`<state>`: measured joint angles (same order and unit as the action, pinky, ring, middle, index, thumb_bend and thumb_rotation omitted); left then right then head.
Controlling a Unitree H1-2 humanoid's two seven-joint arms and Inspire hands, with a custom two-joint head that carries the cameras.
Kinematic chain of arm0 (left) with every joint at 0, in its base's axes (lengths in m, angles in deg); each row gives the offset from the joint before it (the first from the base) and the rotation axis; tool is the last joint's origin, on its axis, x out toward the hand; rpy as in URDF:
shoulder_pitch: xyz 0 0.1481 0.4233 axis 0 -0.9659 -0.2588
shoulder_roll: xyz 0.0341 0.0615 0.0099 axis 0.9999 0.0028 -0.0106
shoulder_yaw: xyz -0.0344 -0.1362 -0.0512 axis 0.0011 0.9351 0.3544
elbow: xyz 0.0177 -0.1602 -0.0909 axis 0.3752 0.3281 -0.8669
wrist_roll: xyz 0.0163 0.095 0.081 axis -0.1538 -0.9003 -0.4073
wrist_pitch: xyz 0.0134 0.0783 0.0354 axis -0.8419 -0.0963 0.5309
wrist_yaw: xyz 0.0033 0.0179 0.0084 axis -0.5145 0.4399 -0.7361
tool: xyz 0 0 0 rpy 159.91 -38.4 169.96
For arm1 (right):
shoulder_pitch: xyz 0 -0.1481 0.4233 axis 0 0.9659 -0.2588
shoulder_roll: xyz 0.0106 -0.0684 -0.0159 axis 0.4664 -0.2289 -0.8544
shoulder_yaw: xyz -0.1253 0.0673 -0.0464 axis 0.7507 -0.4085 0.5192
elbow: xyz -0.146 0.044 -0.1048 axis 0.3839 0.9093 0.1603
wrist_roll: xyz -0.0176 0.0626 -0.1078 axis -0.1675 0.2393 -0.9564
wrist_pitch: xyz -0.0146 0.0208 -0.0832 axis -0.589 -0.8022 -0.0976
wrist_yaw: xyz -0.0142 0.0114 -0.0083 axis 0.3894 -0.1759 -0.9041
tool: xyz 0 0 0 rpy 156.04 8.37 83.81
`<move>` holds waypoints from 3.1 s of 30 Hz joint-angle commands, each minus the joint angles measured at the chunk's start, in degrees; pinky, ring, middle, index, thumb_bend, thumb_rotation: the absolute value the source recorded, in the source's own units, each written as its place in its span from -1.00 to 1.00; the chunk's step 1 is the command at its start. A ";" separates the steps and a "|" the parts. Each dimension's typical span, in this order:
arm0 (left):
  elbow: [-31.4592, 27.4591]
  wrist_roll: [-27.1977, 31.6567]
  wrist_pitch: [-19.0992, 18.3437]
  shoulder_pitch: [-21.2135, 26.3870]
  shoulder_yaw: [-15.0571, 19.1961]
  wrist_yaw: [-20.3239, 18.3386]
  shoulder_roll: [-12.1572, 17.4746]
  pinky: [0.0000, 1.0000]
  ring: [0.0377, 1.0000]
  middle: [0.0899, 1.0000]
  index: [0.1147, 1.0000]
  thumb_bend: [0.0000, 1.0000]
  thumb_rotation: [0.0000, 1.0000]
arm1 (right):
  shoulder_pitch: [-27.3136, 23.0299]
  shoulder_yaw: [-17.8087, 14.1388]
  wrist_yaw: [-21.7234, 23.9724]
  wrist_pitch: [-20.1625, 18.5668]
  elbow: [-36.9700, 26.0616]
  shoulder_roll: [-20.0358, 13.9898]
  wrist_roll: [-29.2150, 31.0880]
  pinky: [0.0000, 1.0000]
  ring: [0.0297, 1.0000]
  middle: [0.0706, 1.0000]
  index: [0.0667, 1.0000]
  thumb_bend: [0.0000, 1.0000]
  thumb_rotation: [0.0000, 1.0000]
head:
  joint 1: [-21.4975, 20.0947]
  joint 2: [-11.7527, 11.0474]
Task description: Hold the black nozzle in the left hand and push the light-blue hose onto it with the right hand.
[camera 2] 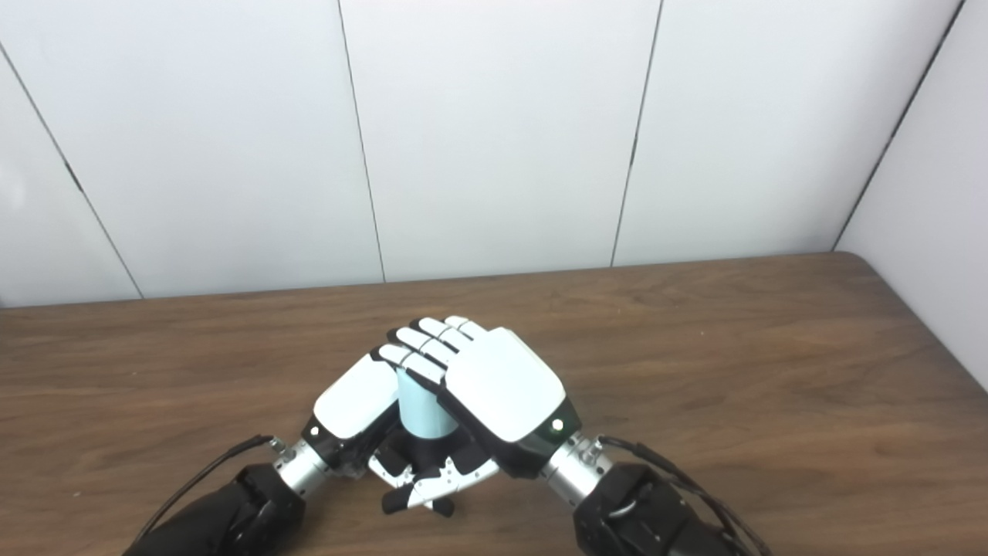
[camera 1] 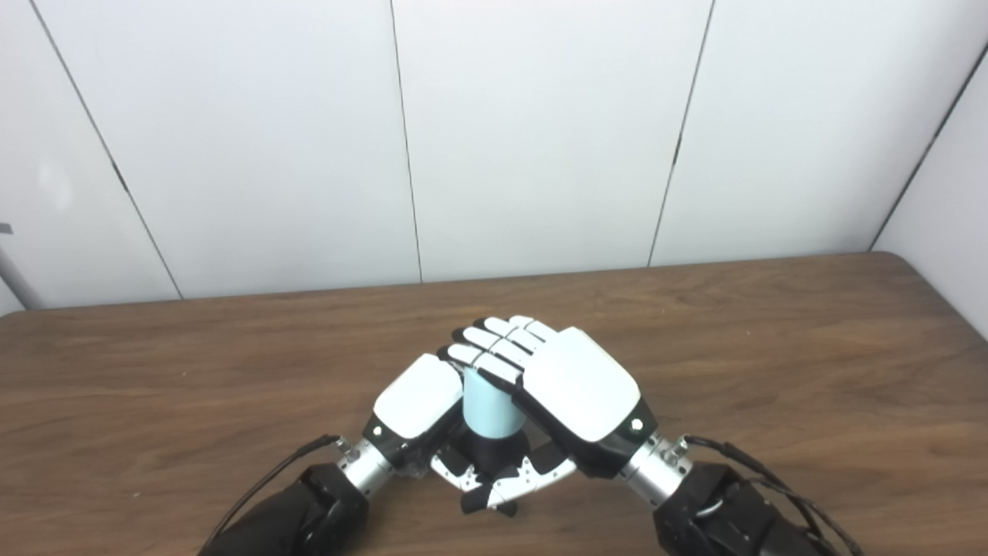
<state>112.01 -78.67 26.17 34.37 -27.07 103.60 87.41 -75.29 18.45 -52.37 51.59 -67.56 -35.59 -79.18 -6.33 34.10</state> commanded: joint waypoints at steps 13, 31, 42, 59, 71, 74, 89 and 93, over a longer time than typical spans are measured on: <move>4.18 -1.06 1.74 -12.35 -5.79 3.24 -5.03 -0.76 -0.74 -0.16 -0.17 0.03 -1.00 | 6.43 5.96 11.33 1.67 5.71 -2.19 -5.58 0.63 0.74 0.74 0.62 0.41 0.93 | -0.10 -0.01; 3.37 0.84 1.73 -12.39 -6.28 2.96 -4.82 -0.71 -0.67 -0.16 -0.16 0.03 -1.00 | 6.17 5.64 15.48 -1.20 5.74 -2.16 1.54 0.68 0.74 0.75 0.63 0.62 0.93 | -0.14 0.25; 3.45 1.80 1.74 -12.22 -7.42 4.25 -4.66 -0.77 -0.74 -0.16 -0.17 0.04 -1.00 | 5.86 6.57 16.62 -1.99 6.37 -2.83 3.34 0.73 0.76 0.77 0.65 0.68 0.99 | -0.17 0.32; 5.29 1.25 1.74 -11.83 -8.14 6.58 -5.33 -0.83 -0.82 -0.55 -0.19 0.02 -0.94 | 5.13 7.93 18.05 -1.21 6.87 -3.45 4.07 0.72 0.75 0.76 0.63 0.45 1.00 | -0.02 0.23; 5.12 1.87 1.74 -11.93 -7.68 4.99 -5.28 -0.83 -0.81 -0.82 -0.20 0.01 -0.90 | 5.02 8.41 18.85 -1.38 7.00 -3.45 4.35 0.71 0.73 0.74 0.60 0.50 1.00 | -0.02 0.23; 5.02 1.73 1.73 -11.99 -7.41 4.52 -5.28 -0.83 -0.81 -0.82 -0.20 0.01 -0.90 | 5.03 8.49 18.89 -1.41 7.06 -3.46 4.27 0.71 0.73 0.74 0.60 0.49 1.00 | -0.01 0.21; 4.46 -1.55 1.72 -12.43 -5.05 2.44 -5.56 -0.65 -0.56 -0.34 -0.16 0.01 -0.91 | 5.40 6.09 9.68 0.19 5.85 -2.28 5.62 0.80 0.83 0.83 0.71 0.63 0.94 | -0.15 -0.18; 5.53 -0.77 1.68 -12.95 -2.67 -2.16 -6.54 -0.79 -0.75 -0.69 -0.19 0.01 -0.92 | 4.60 4.80 7.22 0.29 4.80 -1.69 5.58 0.82 0.88 0.88 0.78 0.63 0.94 | -0.13 -0.25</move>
<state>112.01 -79.40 26.24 33.94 -25.47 102.89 86.96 -74.40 19.71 -52.45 49.32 -67.85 -36.22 -75.80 -6.42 33.84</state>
